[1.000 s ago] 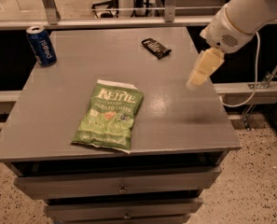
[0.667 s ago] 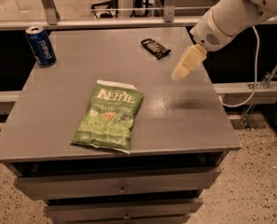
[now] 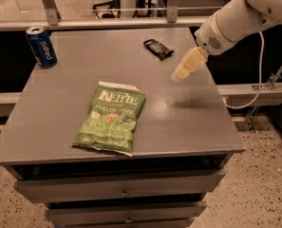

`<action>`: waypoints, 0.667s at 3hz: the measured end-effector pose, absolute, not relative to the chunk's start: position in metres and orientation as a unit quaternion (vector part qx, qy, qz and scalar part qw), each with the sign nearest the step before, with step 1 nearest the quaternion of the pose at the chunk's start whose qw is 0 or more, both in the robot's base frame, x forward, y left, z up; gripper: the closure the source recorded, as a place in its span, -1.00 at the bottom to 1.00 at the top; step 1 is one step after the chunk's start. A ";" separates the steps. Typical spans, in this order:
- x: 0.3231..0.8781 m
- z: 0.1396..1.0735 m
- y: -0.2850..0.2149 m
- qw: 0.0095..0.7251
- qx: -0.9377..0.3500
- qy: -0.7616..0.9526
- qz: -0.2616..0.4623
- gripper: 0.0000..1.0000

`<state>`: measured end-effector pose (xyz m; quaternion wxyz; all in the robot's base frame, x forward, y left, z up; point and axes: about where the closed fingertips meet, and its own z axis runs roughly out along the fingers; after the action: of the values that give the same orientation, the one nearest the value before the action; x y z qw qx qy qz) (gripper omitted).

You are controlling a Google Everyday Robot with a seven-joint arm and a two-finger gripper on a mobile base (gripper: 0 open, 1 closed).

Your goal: Move rxbar chocolate near green jalapeno chip bag

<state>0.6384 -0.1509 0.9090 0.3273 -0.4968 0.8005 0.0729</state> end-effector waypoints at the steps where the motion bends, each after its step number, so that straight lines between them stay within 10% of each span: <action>1: 0.680 0.895 -0.152 0.371 -0.438 0.815 0.077 -1.00; 2: 0.720 0.887 -0.145 0.397 -0.404 0.820 0.081 -1.00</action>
Offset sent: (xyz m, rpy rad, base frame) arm 0.1272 0.0078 -0.0275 0.2052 -0.1191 -0.2519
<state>0.7198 -0.1453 0.8868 0.3970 -0.4040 0.8201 0.0809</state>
